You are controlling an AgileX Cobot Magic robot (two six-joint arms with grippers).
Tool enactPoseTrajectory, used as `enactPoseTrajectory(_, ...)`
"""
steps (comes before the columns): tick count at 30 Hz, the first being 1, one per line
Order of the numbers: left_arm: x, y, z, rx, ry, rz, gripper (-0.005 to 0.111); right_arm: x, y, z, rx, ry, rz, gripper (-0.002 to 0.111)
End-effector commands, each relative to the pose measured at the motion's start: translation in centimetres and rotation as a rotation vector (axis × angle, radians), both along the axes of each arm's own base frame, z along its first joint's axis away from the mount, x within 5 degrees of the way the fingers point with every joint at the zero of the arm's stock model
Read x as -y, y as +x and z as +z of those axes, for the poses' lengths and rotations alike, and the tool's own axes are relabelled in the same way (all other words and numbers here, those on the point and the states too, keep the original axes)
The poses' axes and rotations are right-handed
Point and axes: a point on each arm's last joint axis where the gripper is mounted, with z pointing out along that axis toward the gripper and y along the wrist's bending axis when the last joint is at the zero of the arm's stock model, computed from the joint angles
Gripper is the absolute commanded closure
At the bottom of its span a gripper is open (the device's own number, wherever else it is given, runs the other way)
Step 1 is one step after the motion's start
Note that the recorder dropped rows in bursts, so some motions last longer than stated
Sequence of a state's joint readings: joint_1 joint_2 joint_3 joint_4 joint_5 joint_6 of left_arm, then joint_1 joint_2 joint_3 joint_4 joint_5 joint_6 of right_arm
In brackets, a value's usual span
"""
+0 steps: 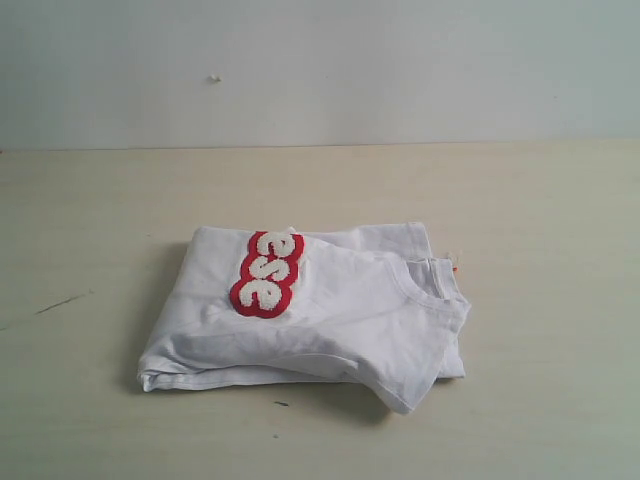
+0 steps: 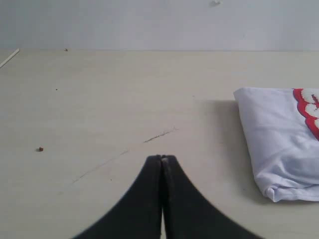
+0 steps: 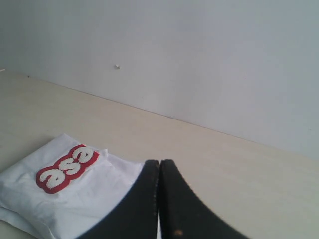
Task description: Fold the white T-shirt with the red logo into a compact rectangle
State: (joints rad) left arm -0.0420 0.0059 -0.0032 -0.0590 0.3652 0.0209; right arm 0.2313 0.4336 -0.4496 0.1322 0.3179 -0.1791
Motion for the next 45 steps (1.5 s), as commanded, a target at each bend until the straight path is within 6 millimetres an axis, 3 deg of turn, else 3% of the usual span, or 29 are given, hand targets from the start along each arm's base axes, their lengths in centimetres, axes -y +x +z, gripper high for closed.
enactPoseTrajectory(1, 0.0, 0.0, 0.0, 0.015, 0.003, 0.003, 0.107, 0.0, 0.0, 0.0, 0.005, 0.004, 0.0, 0.108)
enactPoseTrajectory(13, 0.0, 0.0, 0.0, 0.015, 0.003, 0.003, 0.107, 0.0, -0.1, 0.0, 0.008, 0.004, 0.0, 0.108)
enactPoseTrajectory(19, 0.0, 0.0, 0.0, 0.015, 0.003, 0.003, 0.107, 0.7, -2.0, 0.3, 0.042, 0.005, -0.03, 0.108)
enactPoseTrajectory(26, 0.0, 0.0, 0.0, 0.015, 0.003, 0.003, 0.107, 1.5, -4.2, -1.6, 0.022, -0.031, -0.105, 0.108)
enactPoseTrajectory(37, 0.0, 0.0, 0.0, 0.015, 0.003, 0.003, 0.107, 2.4, -4.3, -7.0, 0.02, 0.1, -0.286, 0.108)
enactPoseTrajectory(45, 0.0, 0.0, 0.0, 0.015, 0.003, 0.003, 0.107, 2.8, -4.3, -8.6, 0.056, 0.11, -0.369, 0.108)
